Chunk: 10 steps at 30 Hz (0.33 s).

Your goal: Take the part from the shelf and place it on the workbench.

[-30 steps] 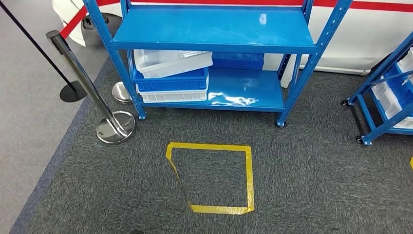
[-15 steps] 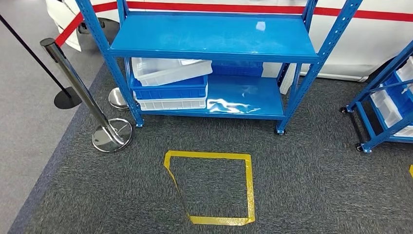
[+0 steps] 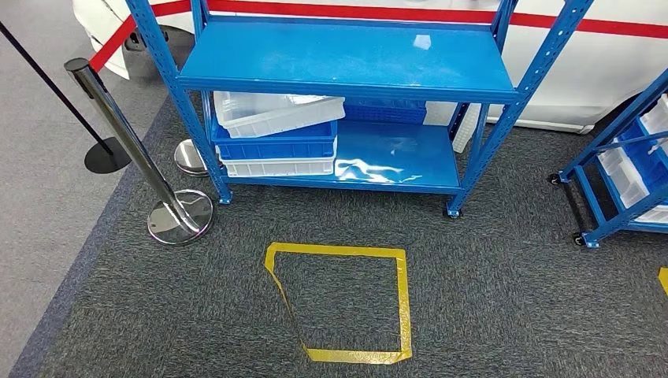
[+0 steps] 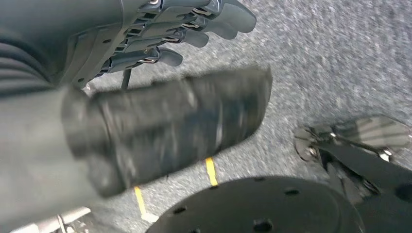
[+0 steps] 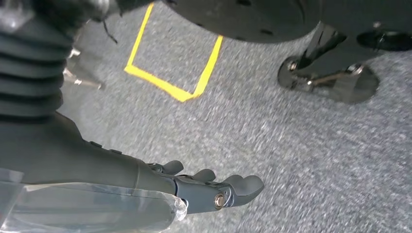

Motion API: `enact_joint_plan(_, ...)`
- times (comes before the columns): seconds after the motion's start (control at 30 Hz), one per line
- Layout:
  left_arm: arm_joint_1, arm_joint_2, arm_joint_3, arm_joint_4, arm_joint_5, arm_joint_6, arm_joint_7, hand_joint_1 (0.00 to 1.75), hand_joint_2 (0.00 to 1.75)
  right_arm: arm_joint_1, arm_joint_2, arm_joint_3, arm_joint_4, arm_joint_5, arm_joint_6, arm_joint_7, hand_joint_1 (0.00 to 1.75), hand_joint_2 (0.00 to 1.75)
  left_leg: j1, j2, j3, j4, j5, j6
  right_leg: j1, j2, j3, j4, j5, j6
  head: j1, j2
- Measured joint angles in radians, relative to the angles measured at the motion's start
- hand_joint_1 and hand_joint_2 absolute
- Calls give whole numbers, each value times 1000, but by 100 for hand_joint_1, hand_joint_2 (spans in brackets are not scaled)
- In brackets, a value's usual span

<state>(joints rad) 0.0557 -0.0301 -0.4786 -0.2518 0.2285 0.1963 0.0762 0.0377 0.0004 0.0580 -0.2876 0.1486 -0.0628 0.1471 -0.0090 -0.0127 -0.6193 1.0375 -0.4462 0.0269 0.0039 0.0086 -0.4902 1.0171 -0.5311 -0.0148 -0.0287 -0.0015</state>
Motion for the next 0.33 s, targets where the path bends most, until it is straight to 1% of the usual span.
enact_joint_plan(0.17, 31, 8, 121, -30, -84, -71, -29, 0, 0, 39, 0, -5, -23, -55, 23, -53, 0, 0, 2, 0, 4, -1, 0, 0, 0, 0, 3, 0, 0, 0, 0, 0)
enact_joint_plan(0.3, 54, 15, 210, -52, -151, -127, -51, 0, 0, 66, 0, -7, -39, -99, 41, -96, 0, 175, 3, 0, 5, -3, 1, -1, 0, 0, 3, 0, 0, 0, 0, 0)
enact_joint_plan(0.33, 56, 16, 220, -55, -160, -134, -54, 0, 0, 69, 0, -7, -41, -105, 44, -101, 0, 175, 3, 0, 6, -3, 1, -1, 0, 0, 3, 0, 0, 0, 0, 0)
